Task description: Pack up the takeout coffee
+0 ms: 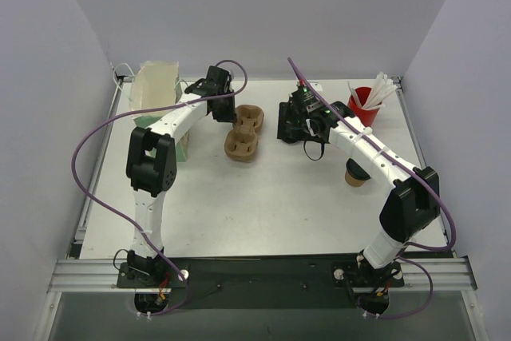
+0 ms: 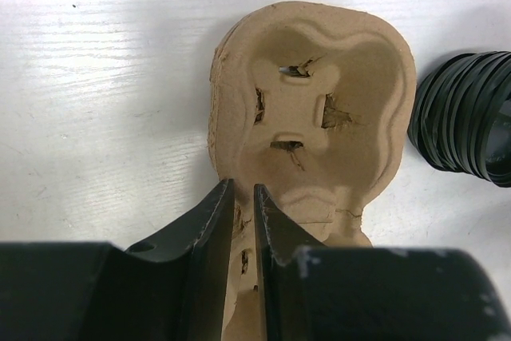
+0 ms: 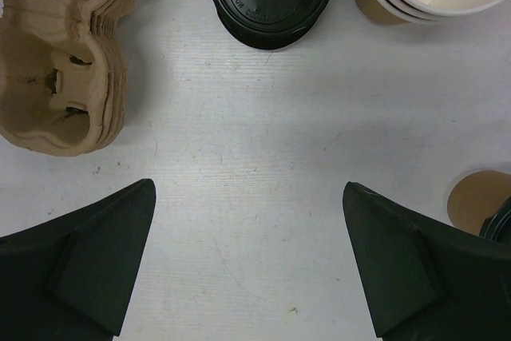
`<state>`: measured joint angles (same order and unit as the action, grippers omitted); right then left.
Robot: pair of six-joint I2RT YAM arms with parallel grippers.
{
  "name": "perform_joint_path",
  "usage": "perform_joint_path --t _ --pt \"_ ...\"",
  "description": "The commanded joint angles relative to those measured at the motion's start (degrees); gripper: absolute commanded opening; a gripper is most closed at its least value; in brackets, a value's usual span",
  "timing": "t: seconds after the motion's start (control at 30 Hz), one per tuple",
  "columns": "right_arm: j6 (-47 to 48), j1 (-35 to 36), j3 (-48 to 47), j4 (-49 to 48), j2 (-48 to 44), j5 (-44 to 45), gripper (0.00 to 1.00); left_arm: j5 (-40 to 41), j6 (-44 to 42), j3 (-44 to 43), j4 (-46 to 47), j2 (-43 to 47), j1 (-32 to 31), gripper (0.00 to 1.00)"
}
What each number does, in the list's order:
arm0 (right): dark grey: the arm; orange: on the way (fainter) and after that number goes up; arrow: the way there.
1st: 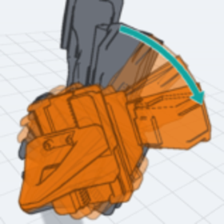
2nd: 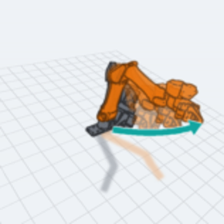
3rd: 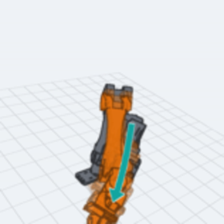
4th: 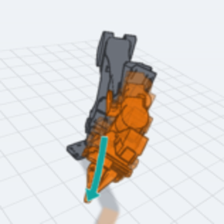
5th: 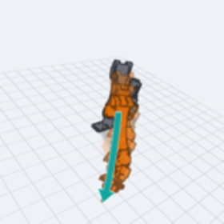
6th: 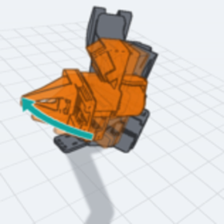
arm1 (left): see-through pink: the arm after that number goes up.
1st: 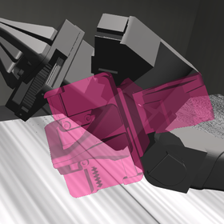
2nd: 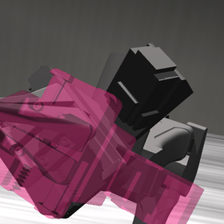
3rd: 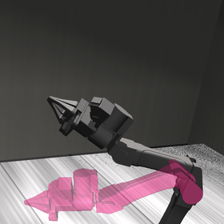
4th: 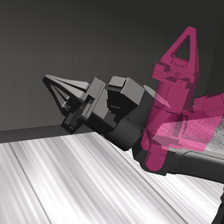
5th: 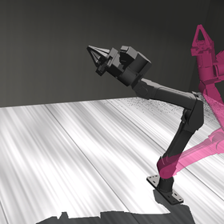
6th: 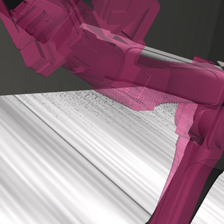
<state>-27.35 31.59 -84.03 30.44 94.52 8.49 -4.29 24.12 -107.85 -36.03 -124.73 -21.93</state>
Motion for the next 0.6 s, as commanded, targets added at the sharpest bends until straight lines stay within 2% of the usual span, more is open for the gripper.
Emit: perform_joint_path --t 0.0,0.57 --pt "0.28 0.49 -0.70 1.12 0.75 0.39 0.97 0.25 -0.92 0.36 -0.62 1.94 -0.57 0.27" --pt "-0.15 0.75 -0.17 1.12 0.49 0.30 0.97 1.13 -2.50 1.59 -1.76 3.53 -1.53 0.28"
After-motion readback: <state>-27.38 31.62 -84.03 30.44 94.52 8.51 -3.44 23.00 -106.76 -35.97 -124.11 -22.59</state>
